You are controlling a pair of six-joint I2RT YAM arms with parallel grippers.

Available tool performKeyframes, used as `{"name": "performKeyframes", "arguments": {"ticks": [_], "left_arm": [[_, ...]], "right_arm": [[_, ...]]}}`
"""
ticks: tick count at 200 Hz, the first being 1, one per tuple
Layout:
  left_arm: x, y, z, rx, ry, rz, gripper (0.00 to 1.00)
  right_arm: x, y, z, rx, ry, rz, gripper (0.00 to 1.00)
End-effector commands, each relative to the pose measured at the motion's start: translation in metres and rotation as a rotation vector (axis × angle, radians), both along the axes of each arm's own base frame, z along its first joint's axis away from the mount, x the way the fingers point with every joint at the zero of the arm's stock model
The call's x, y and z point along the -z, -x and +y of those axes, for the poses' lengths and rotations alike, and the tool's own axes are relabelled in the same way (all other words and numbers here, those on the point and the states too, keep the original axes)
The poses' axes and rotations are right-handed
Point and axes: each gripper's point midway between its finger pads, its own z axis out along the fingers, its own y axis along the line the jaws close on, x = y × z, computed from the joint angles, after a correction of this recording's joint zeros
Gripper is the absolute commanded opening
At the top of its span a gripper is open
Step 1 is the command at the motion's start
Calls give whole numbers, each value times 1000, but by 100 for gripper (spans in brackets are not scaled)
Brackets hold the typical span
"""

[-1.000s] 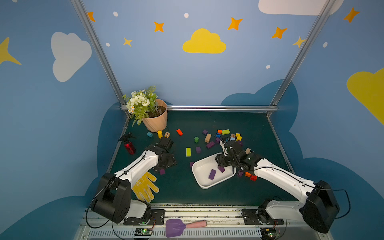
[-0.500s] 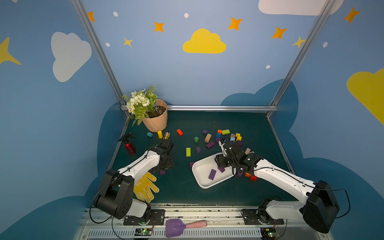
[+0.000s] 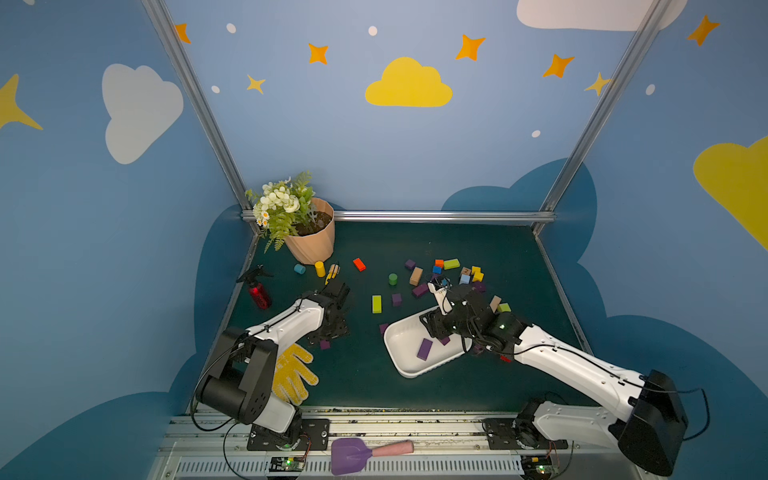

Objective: Pick purple bricks into the storage bin
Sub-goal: Pick up the building block from the center of the board.

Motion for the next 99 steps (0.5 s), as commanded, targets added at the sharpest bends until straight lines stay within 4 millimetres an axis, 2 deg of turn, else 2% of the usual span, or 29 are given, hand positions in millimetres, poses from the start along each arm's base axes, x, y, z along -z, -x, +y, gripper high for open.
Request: {"name": "performKeyframes", "arguments": {"ticks": [1,99], "left_arm": [[5,1,2,-16,-8,14,73],[22,4,4,-42,-21,51,52]], "right_arm": [[-6,4,5,-39,-13,-36,65],[-5,5,12,-48,0,-37,66]]}}
